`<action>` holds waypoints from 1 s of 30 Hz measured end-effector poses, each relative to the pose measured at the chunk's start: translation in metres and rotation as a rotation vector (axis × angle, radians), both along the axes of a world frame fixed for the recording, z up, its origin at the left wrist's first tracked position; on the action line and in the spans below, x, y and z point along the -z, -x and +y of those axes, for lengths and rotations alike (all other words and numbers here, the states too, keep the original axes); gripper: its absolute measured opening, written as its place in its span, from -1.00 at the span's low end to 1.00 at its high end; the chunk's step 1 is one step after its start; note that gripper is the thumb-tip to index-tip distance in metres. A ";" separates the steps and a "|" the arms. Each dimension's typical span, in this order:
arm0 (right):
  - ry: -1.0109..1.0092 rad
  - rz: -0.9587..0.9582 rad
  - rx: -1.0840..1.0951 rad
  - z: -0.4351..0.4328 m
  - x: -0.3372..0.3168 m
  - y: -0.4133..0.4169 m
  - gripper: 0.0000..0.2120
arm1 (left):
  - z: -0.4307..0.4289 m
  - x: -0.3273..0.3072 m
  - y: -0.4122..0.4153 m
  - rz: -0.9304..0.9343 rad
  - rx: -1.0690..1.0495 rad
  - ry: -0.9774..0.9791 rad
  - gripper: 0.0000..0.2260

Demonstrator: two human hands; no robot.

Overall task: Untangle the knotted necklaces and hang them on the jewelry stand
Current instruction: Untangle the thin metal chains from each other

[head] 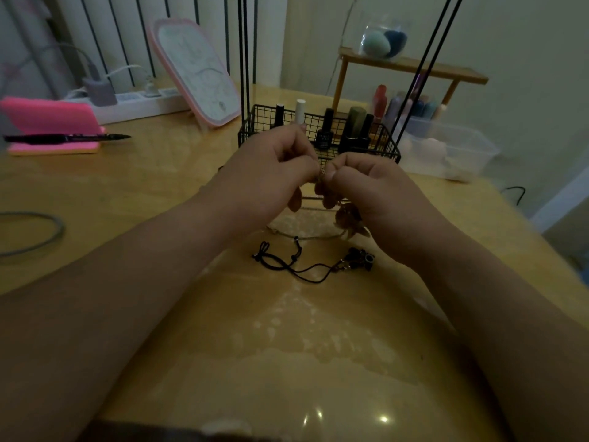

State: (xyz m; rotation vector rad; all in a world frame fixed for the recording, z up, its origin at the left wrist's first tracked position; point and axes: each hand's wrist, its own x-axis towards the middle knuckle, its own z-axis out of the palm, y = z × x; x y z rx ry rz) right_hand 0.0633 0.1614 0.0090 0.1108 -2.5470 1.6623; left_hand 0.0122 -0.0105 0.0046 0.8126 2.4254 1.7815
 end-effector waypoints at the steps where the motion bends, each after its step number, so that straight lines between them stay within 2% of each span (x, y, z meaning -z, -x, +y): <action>1: -0.004 -0.015 0.007 0.001 -0.001 0.000 -0.83 | 0.002 0.002 -0.001 -0.004 -0.011 -0.026 -0.92; 5: 0.004 -0.086 0.007 0.001 -0.002 -0.001 -0.81 | 0.005 0.005 -0.002 0.092 -0.071 0.012 -0.90; 9: 0.101 -0.079 0.001 0.002 -0.007 -0.003 -0.85 | 0.003 0.000 0.001 -0.174 -0.020 -0.227 -0.84; 13: 0.069 -0.104 -0.021 0.005 -0.006 -0.003 -0.85 | 0.001 0.000 0.005 -0.267 0.037 -0.312 -0.90; 17: -0.006 -0.073 -0.040 0.008 -0.004 -0.003 -0.90 | 0.001 0.000 0.007 -0.234 0.049 -0.276 -0.93; 22: -0.066 0.013 -0.038 0.008 -0.003 -0.004 -0.84 | 0.000 -0.001 0.005 -0.169 0.049 -0.231 -0.93; 30: 0.033 0.110 0.054 0.010 -0.001 0.000 -0.90 | -0.003 -0.002 0.002 -0.028 -0.009 -0.079 -0.96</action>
